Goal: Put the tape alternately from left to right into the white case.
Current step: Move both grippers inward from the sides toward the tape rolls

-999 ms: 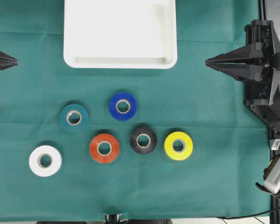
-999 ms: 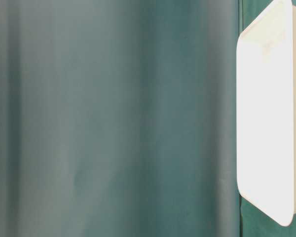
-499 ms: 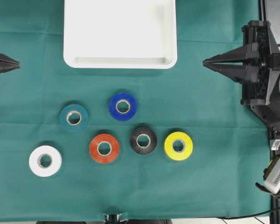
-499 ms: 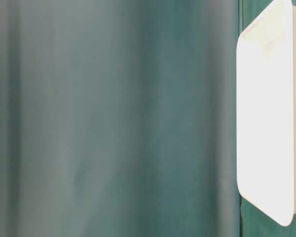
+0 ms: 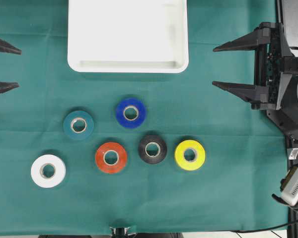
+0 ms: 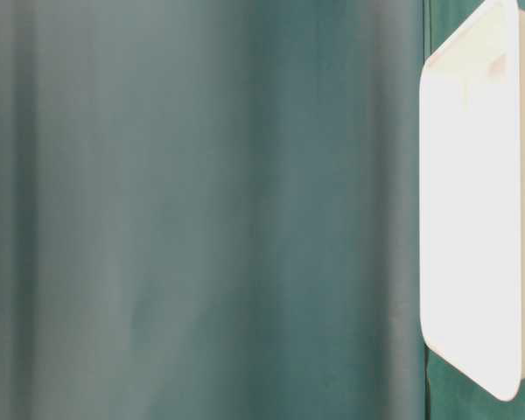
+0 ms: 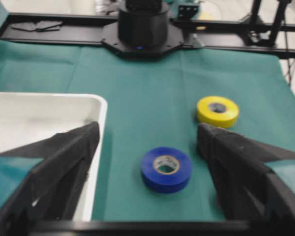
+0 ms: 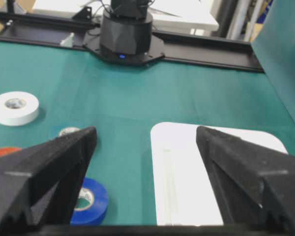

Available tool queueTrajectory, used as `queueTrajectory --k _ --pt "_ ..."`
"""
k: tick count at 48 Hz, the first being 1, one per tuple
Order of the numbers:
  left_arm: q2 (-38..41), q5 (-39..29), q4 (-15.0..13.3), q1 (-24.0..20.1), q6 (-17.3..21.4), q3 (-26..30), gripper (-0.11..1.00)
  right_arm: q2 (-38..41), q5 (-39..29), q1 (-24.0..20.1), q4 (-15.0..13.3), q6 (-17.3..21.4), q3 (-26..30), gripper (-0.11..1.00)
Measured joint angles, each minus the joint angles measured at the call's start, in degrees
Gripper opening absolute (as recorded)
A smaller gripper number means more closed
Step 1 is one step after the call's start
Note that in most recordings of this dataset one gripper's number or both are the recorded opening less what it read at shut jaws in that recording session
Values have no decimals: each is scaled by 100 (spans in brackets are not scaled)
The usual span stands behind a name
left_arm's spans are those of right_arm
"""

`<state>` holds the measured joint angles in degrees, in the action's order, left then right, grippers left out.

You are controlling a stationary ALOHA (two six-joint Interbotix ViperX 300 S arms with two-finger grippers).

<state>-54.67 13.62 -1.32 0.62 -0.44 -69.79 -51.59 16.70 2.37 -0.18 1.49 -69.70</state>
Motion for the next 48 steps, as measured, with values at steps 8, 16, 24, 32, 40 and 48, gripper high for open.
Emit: queueTrajectory --k 8,16,24,32,40,48 --pt "378 0 -9 9 0 0 94 264 0 9 0 0 9 86" --pt "1099 0 -9 9 -44 185 94 747 0 18 0 0 167 86" --pt "1688 -18 -18 9 -53 431 94 1248 0 18 0 0 352 86" --pt "2101 -105 -18 9 -53 598 94 1661 0 18 0 0 519 86" --pt "2514 -114 -18 9 -53 738 94 2021 0 18 0 0 712 86" --pt "2839 -158 -18 9 -44 896 94 2443 0 18 0 0 923 86"
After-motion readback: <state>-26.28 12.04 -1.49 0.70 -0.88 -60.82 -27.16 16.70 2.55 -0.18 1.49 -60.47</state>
